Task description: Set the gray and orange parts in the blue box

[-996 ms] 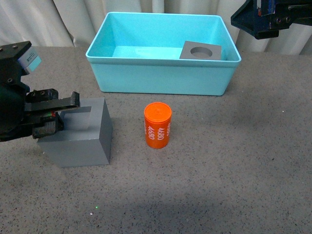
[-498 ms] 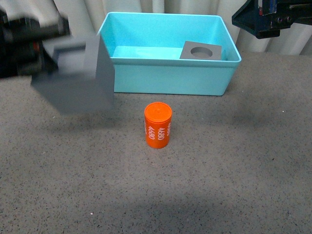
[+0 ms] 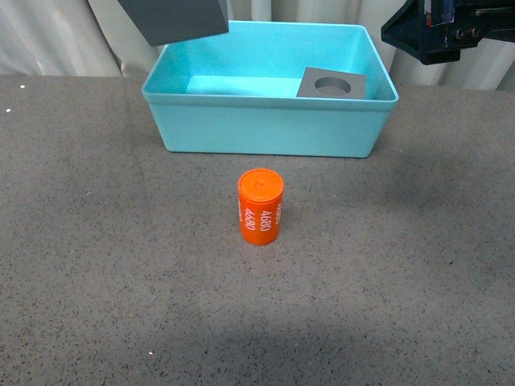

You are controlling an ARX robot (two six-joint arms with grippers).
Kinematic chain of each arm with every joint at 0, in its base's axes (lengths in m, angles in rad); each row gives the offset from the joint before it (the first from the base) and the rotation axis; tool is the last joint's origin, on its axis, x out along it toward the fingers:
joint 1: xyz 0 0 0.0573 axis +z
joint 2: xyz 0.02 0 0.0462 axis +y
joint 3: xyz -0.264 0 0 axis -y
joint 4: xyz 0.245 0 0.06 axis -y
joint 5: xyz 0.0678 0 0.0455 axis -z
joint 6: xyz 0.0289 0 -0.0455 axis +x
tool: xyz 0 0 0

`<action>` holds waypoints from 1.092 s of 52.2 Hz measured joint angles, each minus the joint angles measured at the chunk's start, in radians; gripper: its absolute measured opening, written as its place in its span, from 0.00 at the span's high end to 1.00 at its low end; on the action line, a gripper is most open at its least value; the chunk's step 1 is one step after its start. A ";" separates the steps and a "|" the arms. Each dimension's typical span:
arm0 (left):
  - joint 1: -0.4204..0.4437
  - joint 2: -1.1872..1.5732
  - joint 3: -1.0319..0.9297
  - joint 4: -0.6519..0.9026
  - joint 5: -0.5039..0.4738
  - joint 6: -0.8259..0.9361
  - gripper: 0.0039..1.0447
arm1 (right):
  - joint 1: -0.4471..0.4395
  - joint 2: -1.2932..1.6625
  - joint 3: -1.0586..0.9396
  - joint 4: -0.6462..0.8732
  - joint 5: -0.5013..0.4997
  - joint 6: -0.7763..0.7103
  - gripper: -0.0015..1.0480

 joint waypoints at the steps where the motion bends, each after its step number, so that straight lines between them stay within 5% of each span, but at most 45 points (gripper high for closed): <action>1: 0.000 0.022 0.013 -0.005 0.001 -0.001 0.83 | 0.000 0.000 0.000 0.000 0.000 0.000 0.09; 18: 0.007 0.277 0.194 -0.050 -0.021 0.022 0.83 | 0.000 0.000 0.000 0.000 0.000 0.000 0.09; 57: -0.002 0.387 0.301 -0.192 -0.035 0.014 0.79 | 0.000 0.000 0.000 0.000 0.000 0.000 0.09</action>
